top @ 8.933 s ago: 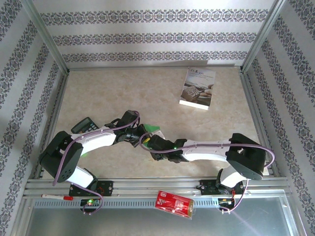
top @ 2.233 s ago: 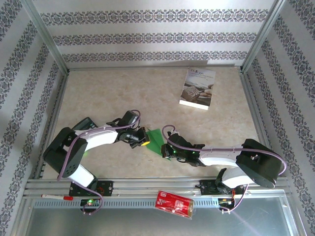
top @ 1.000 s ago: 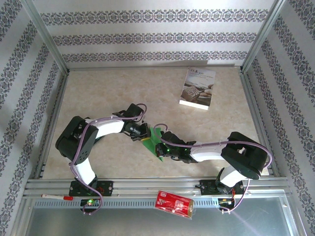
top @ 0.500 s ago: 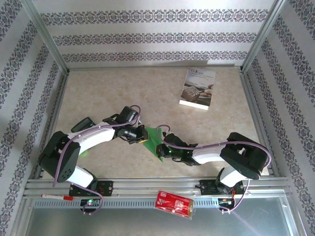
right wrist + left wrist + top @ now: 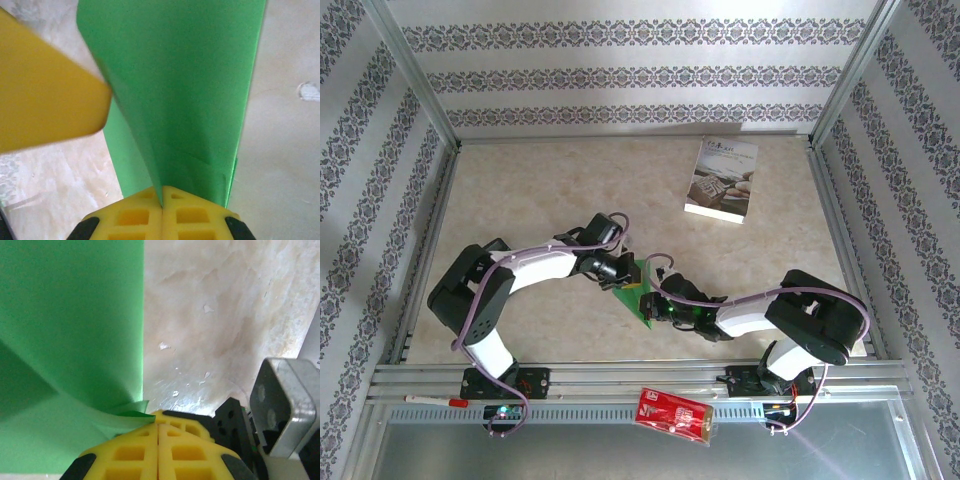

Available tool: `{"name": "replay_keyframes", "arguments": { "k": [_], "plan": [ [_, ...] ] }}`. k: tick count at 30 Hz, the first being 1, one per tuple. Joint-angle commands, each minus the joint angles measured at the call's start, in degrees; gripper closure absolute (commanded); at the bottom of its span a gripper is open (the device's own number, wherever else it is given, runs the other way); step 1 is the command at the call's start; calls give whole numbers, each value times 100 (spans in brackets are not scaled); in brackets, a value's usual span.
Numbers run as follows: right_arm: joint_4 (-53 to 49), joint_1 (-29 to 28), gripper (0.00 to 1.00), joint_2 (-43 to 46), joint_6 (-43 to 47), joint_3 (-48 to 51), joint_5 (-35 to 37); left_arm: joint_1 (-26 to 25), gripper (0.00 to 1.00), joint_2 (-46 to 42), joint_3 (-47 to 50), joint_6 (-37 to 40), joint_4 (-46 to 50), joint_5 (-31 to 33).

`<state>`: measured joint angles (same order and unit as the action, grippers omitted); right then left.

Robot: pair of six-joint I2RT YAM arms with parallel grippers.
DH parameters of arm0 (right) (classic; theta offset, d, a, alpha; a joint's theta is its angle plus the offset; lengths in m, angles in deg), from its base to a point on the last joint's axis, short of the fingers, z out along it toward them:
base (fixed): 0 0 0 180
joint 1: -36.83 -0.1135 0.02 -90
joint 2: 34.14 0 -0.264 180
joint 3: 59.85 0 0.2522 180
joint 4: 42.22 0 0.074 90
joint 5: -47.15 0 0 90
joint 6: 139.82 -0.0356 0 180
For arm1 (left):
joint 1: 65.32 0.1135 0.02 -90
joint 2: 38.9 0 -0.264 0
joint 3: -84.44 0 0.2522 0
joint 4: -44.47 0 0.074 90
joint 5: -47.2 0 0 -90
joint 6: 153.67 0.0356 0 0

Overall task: Fold a paper plane with a square sheet of paper (pick it up from the middle)
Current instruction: Fourth fold the wing at the center of the table.

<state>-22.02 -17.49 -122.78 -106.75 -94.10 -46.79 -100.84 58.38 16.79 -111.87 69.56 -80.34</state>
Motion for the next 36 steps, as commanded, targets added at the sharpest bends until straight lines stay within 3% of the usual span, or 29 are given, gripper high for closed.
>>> {"name": "replay_keyframes", "arguments": {
  "k": [1,11,24,36],
  "plan": [
    [91,74,99,-10,-94,264,-1,-42,93,114,-186,113,-87,-123],
    [739,194,100,-245,-368,588,-74,-25,88,-183,-86,33,-132,-191],
    [1690,335,100,-514,-997,978,-151,3,91,-752,147,140,226,168],
    [1811,327,100,-740,-1564,1178,56,-121,96,-102,-150,252,18,-68]
  ]
}}
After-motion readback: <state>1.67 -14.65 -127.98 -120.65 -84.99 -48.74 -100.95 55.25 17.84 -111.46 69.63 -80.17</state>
